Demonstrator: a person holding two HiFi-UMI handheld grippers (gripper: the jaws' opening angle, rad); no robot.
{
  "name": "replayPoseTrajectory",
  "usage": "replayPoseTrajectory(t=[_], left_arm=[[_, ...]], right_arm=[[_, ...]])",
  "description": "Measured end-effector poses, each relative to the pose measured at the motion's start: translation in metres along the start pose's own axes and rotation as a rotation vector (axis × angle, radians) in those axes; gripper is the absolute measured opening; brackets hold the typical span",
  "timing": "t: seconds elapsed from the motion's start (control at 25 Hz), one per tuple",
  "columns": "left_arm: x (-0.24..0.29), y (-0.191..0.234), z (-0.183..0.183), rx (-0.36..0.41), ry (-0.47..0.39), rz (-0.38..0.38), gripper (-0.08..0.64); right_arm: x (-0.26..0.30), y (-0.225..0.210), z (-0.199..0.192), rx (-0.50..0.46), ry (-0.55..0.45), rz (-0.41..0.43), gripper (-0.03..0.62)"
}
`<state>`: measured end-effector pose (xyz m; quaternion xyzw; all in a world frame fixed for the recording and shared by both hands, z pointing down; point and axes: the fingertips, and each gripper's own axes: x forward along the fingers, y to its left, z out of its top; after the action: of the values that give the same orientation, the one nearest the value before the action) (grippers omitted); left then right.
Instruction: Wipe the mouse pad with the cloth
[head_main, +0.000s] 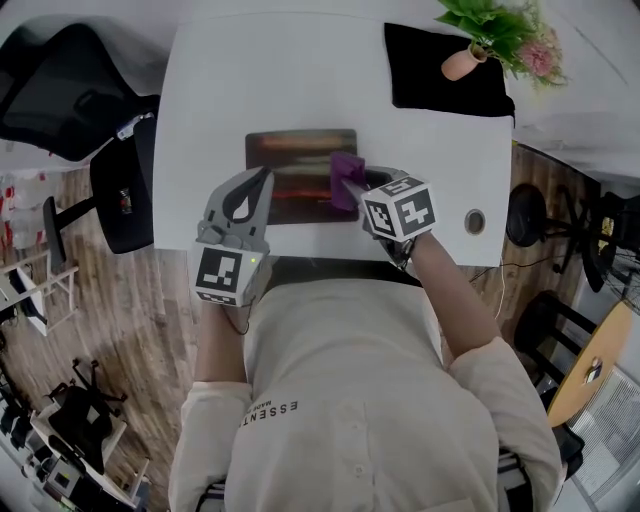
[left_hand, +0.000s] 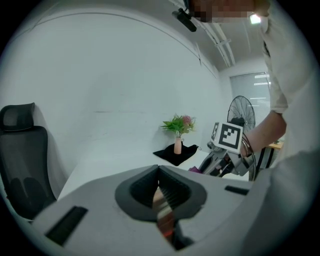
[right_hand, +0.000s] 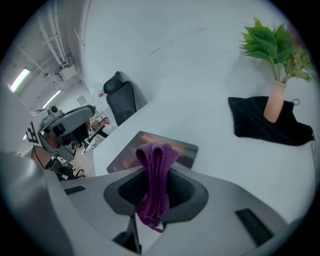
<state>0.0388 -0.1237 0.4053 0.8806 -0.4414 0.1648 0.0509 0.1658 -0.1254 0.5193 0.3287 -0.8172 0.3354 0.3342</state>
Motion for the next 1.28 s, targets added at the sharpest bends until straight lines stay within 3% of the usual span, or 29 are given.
replayPoseTrajectory(t=[0.6,0.88,1.04,1.28], left_arm=[[-0.094,0.073,-0.047,-0.029,0.051,0.021,0.002],[-0.113,0.087,-0.062,-0.042,0.062,0.009,0.002],[-0.113,0.088,-0.064,-0.064,0.071,0.005,0.002],[-0.099,0.074,-0.056,-0.034,0.049,-0.033,0.002]], right_arm=[[0.089,0.148,0.003,-0.029,0.046,0.123,0.101],[0.115,0.165,-0.001,0.001,0.058,0.097,0.101],[0.117,0.155,-0.005,0.026,0.053,0.062,0.101],[0.106,0.137,-0.013,0.062,0.055,0.029,0.101]])
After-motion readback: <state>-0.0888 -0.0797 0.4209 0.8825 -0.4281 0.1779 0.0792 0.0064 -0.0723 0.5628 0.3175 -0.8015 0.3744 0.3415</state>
